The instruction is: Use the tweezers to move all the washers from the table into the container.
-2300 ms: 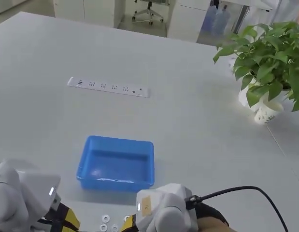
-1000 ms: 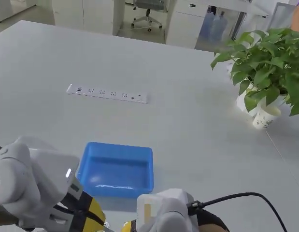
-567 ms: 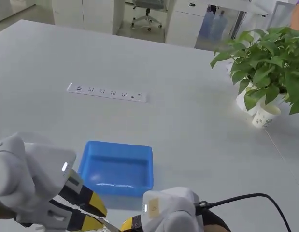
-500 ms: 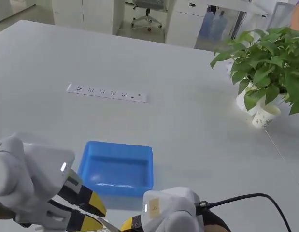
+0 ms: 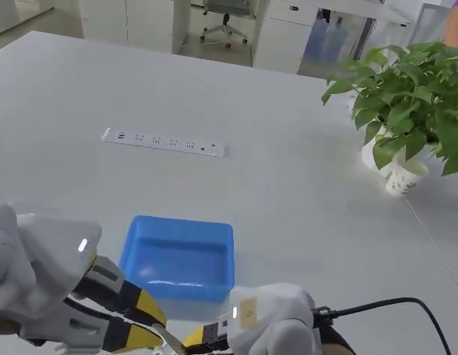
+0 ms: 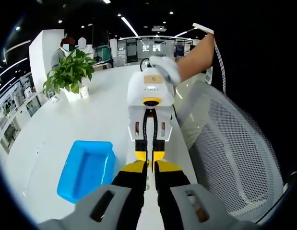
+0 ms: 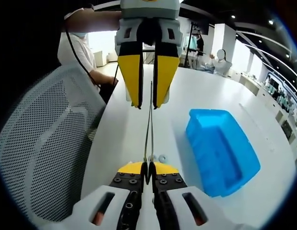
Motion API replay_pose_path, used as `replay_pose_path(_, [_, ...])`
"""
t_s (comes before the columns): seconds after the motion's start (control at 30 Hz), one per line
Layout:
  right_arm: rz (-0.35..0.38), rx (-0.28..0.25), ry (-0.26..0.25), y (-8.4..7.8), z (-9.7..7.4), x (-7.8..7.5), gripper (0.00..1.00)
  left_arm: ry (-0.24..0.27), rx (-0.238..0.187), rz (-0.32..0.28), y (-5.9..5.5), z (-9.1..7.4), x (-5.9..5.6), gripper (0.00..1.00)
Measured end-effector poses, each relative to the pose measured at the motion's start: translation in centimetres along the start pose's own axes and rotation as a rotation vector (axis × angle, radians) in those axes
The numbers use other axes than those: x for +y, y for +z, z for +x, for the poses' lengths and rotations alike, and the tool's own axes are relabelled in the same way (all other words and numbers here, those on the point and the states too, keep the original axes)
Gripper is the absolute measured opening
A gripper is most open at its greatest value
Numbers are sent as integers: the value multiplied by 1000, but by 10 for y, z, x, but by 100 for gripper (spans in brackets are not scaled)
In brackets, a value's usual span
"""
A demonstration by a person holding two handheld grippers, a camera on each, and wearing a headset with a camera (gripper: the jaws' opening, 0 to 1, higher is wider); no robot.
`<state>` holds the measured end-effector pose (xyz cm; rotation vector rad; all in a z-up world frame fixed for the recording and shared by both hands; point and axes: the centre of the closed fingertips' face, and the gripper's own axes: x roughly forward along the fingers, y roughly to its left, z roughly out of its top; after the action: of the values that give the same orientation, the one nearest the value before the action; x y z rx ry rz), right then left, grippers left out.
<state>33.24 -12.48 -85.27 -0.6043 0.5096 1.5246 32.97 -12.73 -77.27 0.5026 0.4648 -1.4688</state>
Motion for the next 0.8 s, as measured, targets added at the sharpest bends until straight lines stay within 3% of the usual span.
replay_pose_path(0.57, [-5,-26,17,8,6,4,8,-11,-50,25,9,-3,-3,5])
replay_pose_path(0.8, [-13,-68,-14,15,2,-1,7,5,-66,18,11,-6,1,7])
